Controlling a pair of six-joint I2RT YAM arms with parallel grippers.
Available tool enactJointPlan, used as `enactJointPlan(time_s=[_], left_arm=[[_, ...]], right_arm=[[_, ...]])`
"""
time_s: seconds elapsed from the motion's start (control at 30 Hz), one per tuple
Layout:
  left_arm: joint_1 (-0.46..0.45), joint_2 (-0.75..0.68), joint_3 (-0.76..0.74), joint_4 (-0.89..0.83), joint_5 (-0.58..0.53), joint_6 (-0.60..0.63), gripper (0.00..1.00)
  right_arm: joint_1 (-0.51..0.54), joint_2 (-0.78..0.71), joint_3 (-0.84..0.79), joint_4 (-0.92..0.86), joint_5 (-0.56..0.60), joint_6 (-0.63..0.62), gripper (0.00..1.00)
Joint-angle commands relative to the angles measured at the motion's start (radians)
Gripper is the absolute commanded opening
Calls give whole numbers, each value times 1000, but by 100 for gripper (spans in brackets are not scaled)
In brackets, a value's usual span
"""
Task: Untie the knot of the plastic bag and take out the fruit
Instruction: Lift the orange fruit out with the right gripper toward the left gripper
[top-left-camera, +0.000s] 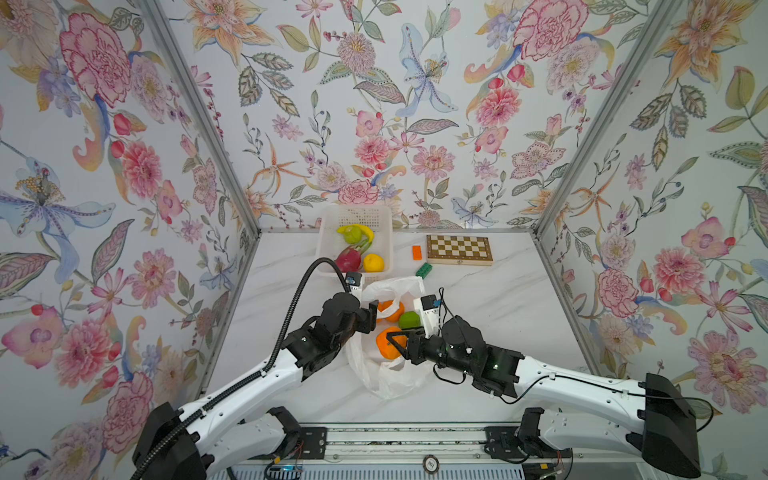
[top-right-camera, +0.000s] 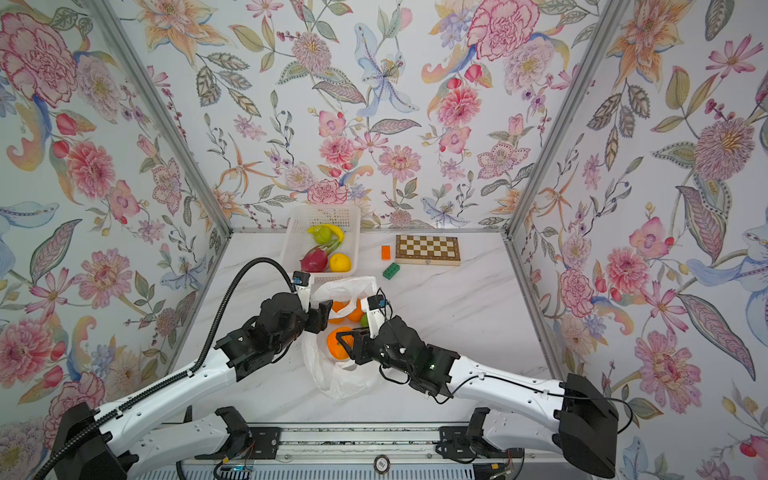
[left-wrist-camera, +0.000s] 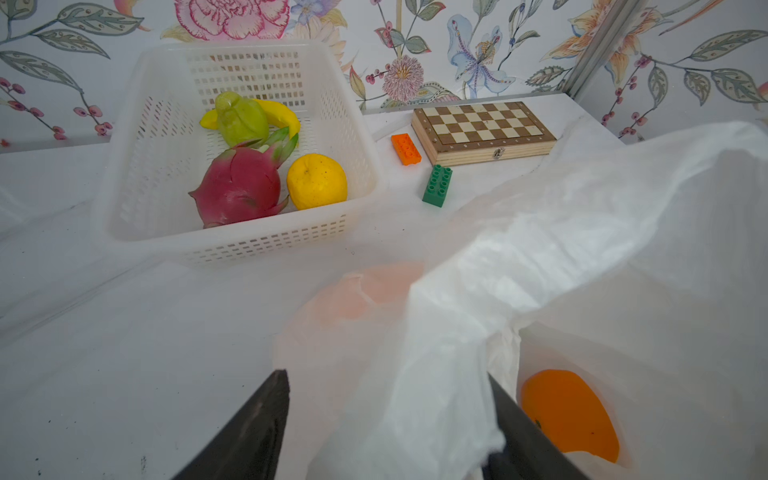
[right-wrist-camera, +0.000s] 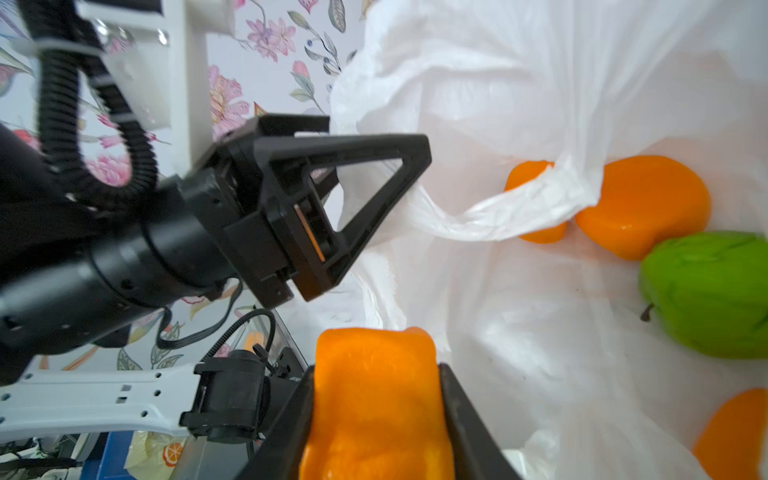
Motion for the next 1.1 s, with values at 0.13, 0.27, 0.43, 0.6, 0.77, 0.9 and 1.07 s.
enactJointPlan(time_s=[0.13,0.27,0.43,0.6,0.77,0.9,1.07], left_arm=[[9,-149,4,69,186,249,76],[9,-218,-15,110,384,415,76],[8,-262,-37,132,556,590,78],[8,-235,-28,164,624,642,87],[8,-192,-10,184,596,661,97],[8,-168,-4,185,564,672,96],[8,-163,-8,178,564,674,80]], right_arm=[[-67,-97,51,-32,29,-42,36],[-119,-96,115,-90,-11,-83,35],[-147,-62,188,-89,-48,-102,35],[-139,-2,258,-77,-82,-112,35],[-111,35,284,-62,-94,-110,35],[-87,55,290,-52,-93,-104,35],[-70,68,282,-40,-84,-90,35]])
